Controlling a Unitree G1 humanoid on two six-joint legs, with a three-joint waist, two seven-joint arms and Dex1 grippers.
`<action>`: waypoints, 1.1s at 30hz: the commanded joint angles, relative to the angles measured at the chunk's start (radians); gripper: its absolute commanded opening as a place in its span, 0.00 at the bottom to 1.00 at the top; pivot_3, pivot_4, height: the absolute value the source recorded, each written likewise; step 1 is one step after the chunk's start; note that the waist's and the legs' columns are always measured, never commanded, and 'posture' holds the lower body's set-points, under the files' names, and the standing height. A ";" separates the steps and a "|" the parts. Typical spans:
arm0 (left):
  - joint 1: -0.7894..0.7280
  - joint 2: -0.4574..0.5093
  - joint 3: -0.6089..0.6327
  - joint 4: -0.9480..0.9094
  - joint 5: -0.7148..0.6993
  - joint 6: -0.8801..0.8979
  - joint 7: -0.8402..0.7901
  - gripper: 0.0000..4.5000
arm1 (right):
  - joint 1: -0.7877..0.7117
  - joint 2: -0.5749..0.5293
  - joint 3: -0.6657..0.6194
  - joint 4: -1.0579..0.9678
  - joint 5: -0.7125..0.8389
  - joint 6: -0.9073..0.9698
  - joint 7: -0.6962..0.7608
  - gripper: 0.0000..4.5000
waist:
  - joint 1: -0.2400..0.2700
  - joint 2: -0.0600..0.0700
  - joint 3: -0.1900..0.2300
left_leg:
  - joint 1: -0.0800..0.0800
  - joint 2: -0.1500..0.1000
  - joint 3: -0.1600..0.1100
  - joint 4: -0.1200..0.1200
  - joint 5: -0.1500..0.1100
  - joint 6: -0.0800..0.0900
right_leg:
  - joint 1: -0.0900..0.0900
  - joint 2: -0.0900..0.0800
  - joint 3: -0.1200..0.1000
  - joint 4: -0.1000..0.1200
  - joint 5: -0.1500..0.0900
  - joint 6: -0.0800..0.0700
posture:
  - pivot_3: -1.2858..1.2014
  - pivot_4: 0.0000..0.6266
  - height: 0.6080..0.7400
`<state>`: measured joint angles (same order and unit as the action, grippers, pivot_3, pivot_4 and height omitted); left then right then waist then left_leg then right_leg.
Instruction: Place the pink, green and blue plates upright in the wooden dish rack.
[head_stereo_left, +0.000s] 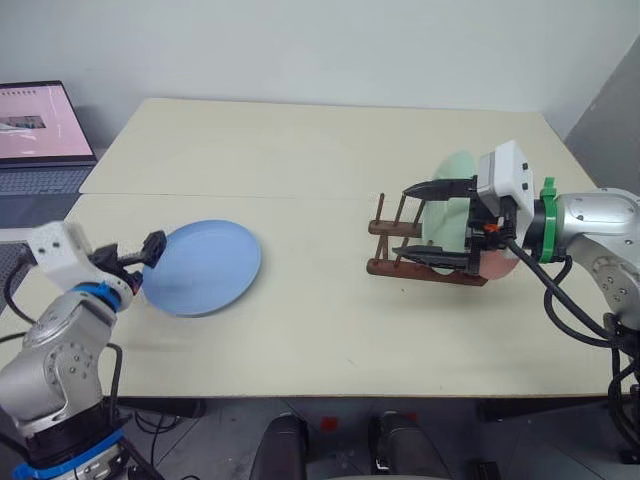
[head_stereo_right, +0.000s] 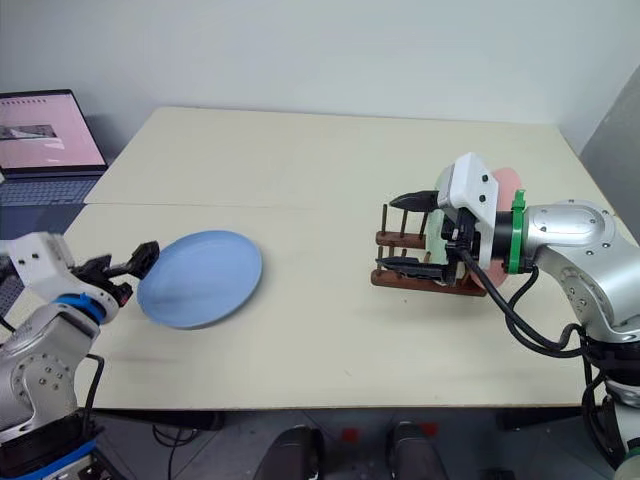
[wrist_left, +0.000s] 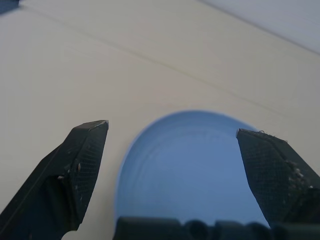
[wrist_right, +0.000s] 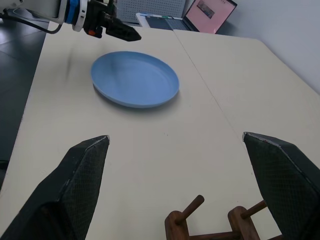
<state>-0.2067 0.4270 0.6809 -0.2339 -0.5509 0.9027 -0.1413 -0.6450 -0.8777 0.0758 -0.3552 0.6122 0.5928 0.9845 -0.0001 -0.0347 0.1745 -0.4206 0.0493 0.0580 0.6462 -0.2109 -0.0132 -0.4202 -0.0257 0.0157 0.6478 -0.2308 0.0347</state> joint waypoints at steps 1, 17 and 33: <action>0.000 -0.002 0.038 -0.010 -0.032 0.052 0.046 1.00 | -0.024 0.004 -0.012 -0.002 -0.019 -0.022 0.031 0.99 | 0.000 -0.002 0.000 | 0.000 0.000 0.000 0.000 0.000 0.000 | 0.000 0.000 0.000 0.000 0.000 0.000 | 0.52 0.24 1.00; -0.075 -0.035 -0.006 0.048 -0.052 0.312 0.137 0.54 | -0.062 -0.016 -0.012 -0.033 -0.016 0.007 0.154 1.00 | 0.000 -0.002 -0.001 | 0.001 -0.001 0.000 0.000 0.000 0.000 | 0.000 -0.001 0.000 0.001 -0.001 -0.003 | 0.52 0.24 1.00; -0.385 -0.165 -0.026 -0.006 -0.066 0.280 0.285 0.01 | -0.122 0.146 0.150 -0.022 -0.271 -0.114 0.013 1.00 | -0.001 -0.003 -0.001 | 0.000 -0.002 0.000 0.001 0.000 0.000 | 0.001 -0.003 0.000 0.001 0.001 0.000 | 0.52 0.24 1.00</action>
<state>-0.5512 0.2673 0.6663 -0.1870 -0.5914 1.1928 0.1219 -0.7410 -0.7460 0.1973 -0.3725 0.4017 0.5248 1.0354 -0.0015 -0.0379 0.1738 -0.4208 0.0469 0.0579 0.6467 -0.2107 -0.0135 -0.4199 -0.0281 0.0152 0.6486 -0.2298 0.0352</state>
